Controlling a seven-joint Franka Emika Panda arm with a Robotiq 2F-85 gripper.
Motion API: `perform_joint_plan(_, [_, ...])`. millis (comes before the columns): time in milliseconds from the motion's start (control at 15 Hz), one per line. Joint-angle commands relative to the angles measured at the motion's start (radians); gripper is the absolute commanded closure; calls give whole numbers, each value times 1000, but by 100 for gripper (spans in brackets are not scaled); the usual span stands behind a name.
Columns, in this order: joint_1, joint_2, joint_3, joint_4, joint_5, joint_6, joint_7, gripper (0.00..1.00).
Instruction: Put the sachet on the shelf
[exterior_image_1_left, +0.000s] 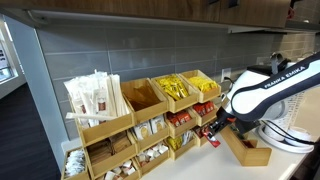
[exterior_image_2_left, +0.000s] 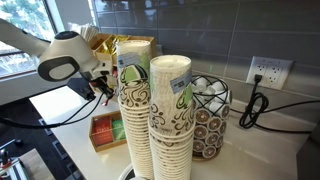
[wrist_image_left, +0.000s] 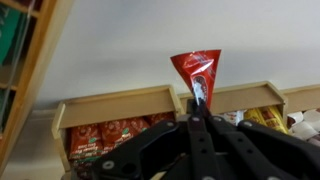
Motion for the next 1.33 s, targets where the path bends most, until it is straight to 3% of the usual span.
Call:
perform_joint_plan(0, [76,-39,-107,-3,90,58,-157,100])
perform_joint_plan(533, [283,-134,-332,-4,334,159,-517,100])
perform_joint_plan(933, [371,-196,-456,-9,404,172,-654,100])
perform_joint_plan(1267, [535,-253,-566,-8,528,327,-765,100])
